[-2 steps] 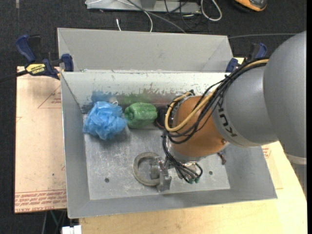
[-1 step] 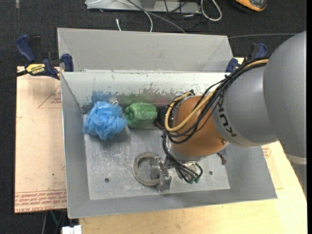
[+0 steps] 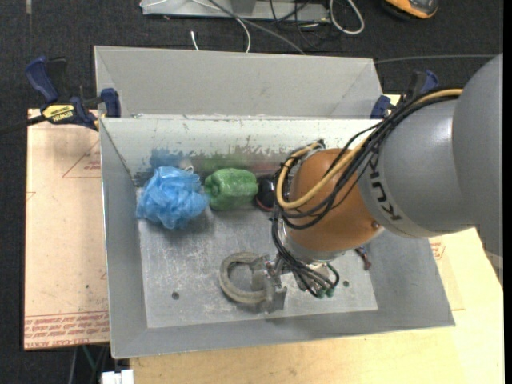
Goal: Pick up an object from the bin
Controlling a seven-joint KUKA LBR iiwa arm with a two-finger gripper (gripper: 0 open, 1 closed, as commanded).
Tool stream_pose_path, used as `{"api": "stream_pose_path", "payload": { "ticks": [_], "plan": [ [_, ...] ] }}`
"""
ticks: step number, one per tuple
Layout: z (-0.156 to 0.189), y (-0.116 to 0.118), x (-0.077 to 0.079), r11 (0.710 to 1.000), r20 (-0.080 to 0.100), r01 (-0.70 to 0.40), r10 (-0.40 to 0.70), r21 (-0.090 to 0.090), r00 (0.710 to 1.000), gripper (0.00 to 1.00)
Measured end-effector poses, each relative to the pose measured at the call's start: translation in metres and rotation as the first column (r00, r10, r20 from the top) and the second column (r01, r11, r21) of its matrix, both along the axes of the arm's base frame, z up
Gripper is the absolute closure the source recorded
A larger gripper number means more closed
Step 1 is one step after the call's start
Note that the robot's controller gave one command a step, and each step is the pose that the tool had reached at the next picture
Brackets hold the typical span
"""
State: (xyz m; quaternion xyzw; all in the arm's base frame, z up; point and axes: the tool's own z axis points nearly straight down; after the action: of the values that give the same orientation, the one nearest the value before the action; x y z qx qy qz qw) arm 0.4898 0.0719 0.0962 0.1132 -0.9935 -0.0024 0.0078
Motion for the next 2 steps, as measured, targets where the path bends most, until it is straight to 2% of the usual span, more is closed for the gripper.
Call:
{"api": "stream_pose_path", "payload": {
  "ticks": [1, 2],
  "plan": [
    [0.0350, 0.0005, 0.0037, 1.000, 0.013, 0.001, -0.001, 0.002, 1.000, 1.00],
    [0.0420, 0.0005, 0.0026, 1.000, 0.010, 0.000, 0.000, 0.001, 1.000, 1.00]
  ]
}}
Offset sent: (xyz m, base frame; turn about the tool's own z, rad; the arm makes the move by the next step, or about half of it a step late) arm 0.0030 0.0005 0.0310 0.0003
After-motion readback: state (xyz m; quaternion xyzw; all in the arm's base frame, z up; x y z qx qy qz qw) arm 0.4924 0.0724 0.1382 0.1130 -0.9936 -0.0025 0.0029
